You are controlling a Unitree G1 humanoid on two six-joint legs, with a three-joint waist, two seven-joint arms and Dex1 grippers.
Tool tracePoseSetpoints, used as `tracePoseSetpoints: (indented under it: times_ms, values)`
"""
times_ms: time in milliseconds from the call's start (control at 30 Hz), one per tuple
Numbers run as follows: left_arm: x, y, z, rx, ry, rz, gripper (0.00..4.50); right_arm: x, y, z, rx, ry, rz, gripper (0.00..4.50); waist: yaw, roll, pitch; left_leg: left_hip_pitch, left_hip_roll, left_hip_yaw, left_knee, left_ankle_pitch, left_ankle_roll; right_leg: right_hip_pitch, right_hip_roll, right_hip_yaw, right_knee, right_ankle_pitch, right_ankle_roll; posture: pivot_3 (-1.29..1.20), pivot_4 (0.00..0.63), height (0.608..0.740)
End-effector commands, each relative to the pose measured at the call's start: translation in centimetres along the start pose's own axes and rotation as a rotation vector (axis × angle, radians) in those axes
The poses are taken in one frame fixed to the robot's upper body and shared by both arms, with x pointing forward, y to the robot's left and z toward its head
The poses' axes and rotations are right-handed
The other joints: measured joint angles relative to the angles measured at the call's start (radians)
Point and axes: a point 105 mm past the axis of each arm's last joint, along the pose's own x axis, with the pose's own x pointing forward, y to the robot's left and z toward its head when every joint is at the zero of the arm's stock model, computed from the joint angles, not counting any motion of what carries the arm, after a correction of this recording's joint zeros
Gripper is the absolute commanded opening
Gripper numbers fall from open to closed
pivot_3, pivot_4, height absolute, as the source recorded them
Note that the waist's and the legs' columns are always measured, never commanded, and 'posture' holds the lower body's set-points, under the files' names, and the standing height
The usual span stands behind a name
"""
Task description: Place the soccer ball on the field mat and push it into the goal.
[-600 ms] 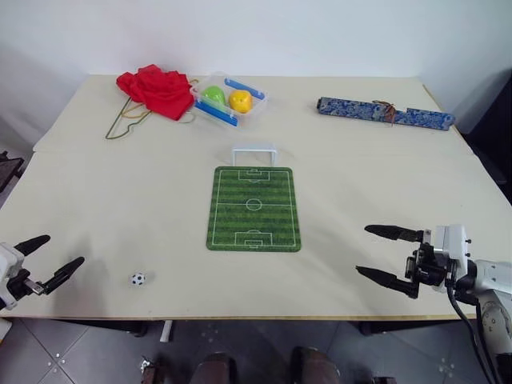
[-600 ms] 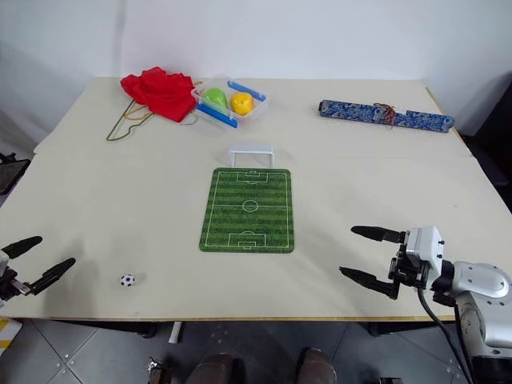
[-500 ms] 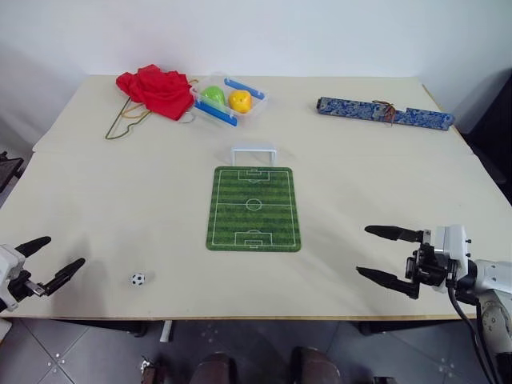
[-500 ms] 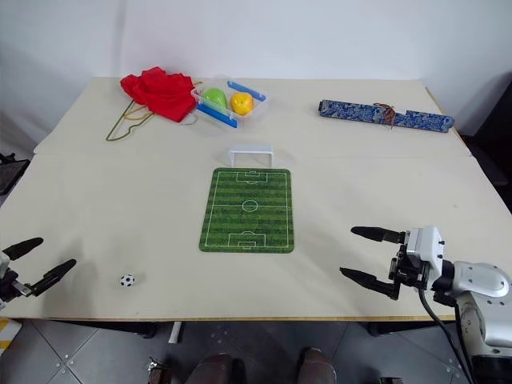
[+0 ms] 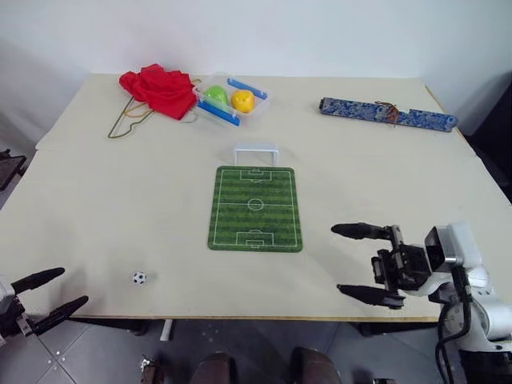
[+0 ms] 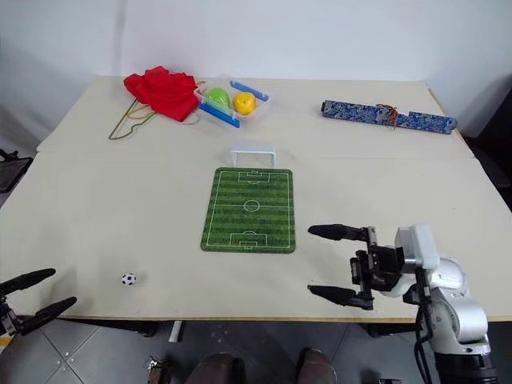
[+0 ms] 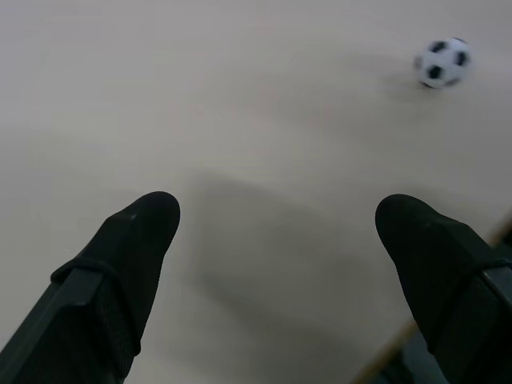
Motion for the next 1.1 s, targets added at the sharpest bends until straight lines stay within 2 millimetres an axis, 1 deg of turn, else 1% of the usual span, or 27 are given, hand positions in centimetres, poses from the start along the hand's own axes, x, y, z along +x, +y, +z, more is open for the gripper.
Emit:
tracePoseSetpoints:
  times_ms: [33, 233, 300, 600, 700, 900, 1000, 1033, 1067, 1100]
  values:
    - [1.1, -0.9, 1.8, 0.034, -0.074, -0.075, 4.48, 0.3, 0.5, 0.1, -0.041, 0.008, 0.056, 4.50, -0.001, 0.000, 0.000, 0.000, 0.000, 0.000, 0.000, 0.000, 0.000, 0.000, 0.000, 0.000, 0.000, 0.000, 0.000, 0.00, 0.150, 0.740]
    - [4.6, -3.1, 3.6, 0.040, -0.142, -0.194, 4.48, -0.6, 0.4, -0.8, -0.050, 0.055, 0.045, 4.50, -0.006, 0.000, 0.000, 0.000, 0.001, 0.000, 0.001, 0.000, 0.000, 0.000, 0.001, 0.001, 0.001, 0.000, 0.000, 0.00, 0.150, 0.740]
    - [5.4, -3.7, 4.0, 0.032, -0.150, -0.222, 4.48, -0.9, 0.4, -1.0, -0.052, 0.061, 0.037, 4.50, -0.006, 0.000, 0.000, 0.000, 0.001, 0.001, 0.001, 0.000, 0.000, 0.000, 0.001, 0.001, 0.001, 0.000, 0.000, 0.00, 0.150, 0.740]
    - [8.6, -4.1, 3.3, 0.007, -0.122, -0.256, 4.48, -1.3, 0.5, -0.9, -0.061, 0.073, 0.008, 4.50, -0.005, 0.000, 0.000, 0.000, 0.001, 0.000, 0.003, -0.001, 0.000, 0.000, 0.001, 0.001, 0.001, 0.000, -0.001, 0.00, 0.150, 0.740]
    - [8.9, -4.7, 3.1, 0.003, -0.108, -0.299, 3.94, -1.3, 0.4, -0.8, -0.068, 0.077, -0.011, 4.50, -0.005, 0.000, 0.000, 0.000, 0.001, 0.001, 0.004, -0.001, 0.000, 0.000, 0.001, 0.001, 0.001, 0.000, -0.001, 0.00, 0.150, 0.740]
    - [8.9, -5.0, 2.8, 0.013, -0.079, -0.339, 2.13, -1.4, 0.4, -0.9, -0.073, 0.086, -0.044, 4.50, -0.005, 0.000, 0.000, 0.000, 0.001, 0.000, 0.004, -0.001, -0.001, 0.000, 0.001, 0.001, 0.001, 0.000, -0.001, 0.00, 0.150, 0.740]
    - [9.0, -4.9, 3.2, 0.017, -0.089, -0.342, 1.23, -1.5, 0.3, -0.9, -0.077, 0.088, -0.057, 4.50, -0.005, 0.000, 0.000, 0.000, 0.001, 0.000, 0.004, -0.001, -0.001, 0.000, 0.001, 0.001, 0.001, 0.000, -0.001, 0.00, 0.150, 0.740]
    - [9.3, -4.9, 3.7, 0.025, -0.103, -0.349, 0.91, -1.6, 0.2, -1.0, -0.079, 0.092, -0.063, 4.50, -0.005, 0.000, 0.000, 0.000, 0.001, 0.000, 0.004, -0.001, -0.001, 0.000, 0.001, 0.001, 0.001, 0.000, -0.001, 0.00, 0.150, 0.740]
    - [9.4, -4.9, 4.0, 0.032, -0.113, -0.355, 0.86, -1.7, 0.2, -1.0, -0.080, 0.094, -0.066, 4.50, -0.005, 0.000, 0.000, 0.000, 0.001, 0.000, 0.004, -0.001, -0.001, 0.000, 0.001, 0.001, 0.001, 0.000, -0.001, 0.00, 0.150, 0.740]
    - [9.8, -5.0, 4.9, 0.039, -0.139, -0.369, 0.86, -2.0, 0.1, -1.2, -0.081, 0.100, -0.077, 4.50, -0.004, 0.000, 0.000, 0.000, 0.001, 0.000, 0.004, -0.001, -0.001, 0.000, 0.001, 0.001, 0.001, 0.000, -0.001, 0.00, 0.150, 0.740]
